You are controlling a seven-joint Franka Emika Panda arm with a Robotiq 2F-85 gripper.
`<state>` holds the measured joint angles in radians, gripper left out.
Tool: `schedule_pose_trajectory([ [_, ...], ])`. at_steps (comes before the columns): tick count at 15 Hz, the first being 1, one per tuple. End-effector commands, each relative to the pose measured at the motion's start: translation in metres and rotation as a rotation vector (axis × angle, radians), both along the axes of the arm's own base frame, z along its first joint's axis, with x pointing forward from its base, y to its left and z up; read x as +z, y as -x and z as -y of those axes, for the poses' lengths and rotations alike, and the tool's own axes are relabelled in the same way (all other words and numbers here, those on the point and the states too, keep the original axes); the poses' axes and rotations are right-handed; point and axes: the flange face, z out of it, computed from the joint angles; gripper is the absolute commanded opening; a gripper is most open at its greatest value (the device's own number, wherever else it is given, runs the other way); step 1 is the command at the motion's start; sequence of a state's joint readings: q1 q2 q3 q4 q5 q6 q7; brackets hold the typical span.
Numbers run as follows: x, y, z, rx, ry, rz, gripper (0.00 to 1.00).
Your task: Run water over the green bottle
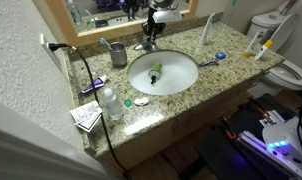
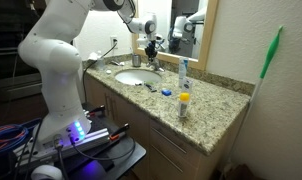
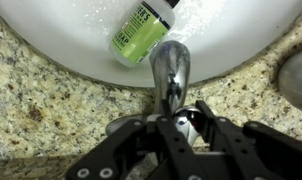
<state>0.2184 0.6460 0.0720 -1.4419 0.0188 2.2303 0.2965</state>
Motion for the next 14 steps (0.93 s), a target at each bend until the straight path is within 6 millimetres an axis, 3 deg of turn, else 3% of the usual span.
schedule_pose_trajectory([
  [1,-0.03,0.012,-0.006,-0.009,0.041,-0.12,0.55],
  [3,-0.01,0.018,-0.007,0.011,0.038,-0.129,0.62],
  [8,0.069,0.038,-0.003,0.056,0.055,-0.054,0.97],
  [11,0.12,0.058,0.003,0.115,0.045,-0.02,1.0],
  [12,0.129,0.061,0.005,0.138,0.036,-0.027,1.0],
  [13,0.118,0.042,-0.005,0.089,0.041,-0.006,1.0],
  [14,0.131,0.049,-0.003,0.105,0.042,-0.003,1.0],
])
